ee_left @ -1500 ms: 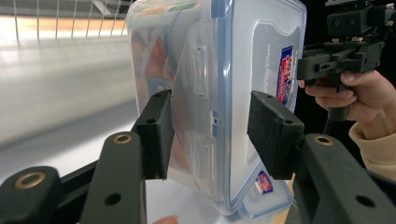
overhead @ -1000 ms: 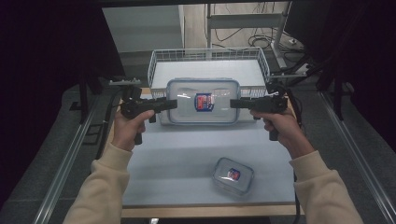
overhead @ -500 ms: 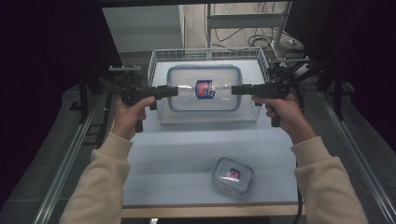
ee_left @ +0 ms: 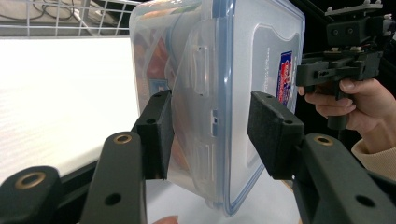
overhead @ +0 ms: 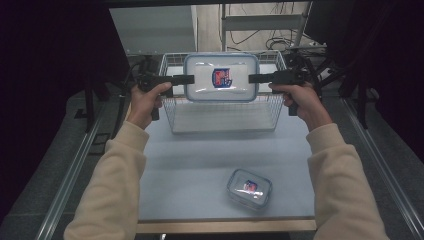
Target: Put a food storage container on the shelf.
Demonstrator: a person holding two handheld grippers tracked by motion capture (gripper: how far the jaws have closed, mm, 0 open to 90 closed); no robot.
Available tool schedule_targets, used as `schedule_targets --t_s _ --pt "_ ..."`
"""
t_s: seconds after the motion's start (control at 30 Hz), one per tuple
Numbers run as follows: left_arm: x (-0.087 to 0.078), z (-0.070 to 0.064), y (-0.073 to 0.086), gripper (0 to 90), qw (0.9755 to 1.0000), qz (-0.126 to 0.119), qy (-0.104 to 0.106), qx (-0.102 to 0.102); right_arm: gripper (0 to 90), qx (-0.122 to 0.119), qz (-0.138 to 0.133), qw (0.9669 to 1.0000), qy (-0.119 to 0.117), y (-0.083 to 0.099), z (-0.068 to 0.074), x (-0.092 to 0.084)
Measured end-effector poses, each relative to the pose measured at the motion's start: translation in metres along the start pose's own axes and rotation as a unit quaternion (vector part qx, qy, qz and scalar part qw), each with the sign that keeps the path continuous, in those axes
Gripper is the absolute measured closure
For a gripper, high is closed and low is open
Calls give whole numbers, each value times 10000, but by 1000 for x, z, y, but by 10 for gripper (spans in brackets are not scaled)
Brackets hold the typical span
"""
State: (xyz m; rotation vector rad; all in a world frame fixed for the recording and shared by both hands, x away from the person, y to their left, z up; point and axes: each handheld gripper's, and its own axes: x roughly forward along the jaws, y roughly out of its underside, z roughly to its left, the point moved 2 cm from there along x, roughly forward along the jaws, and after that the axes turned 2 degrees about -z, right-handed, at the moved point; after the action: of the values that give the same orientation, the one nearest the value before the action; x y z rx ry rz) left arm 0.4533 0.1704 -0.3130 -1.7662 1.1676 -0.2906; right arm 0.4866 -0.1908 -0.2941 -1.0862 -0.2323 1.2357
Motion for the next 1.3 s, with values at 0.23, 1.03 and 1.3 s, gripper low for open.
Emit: schedule_targets --t_s 0.23,1.03,1.3 --pt "12 13 -7 518 9999 40 -44 -85 491 186 26 9998 47 -9 -17 10" --pt "41 54 -23 503 9913 -143 -106 -1305 476 1132 -249 9930 237 -30 -53 36" --pt "48 61 -20 432 9909 -109 -331 -1302 397 1326 -299 9885 665 -28 -59 46"
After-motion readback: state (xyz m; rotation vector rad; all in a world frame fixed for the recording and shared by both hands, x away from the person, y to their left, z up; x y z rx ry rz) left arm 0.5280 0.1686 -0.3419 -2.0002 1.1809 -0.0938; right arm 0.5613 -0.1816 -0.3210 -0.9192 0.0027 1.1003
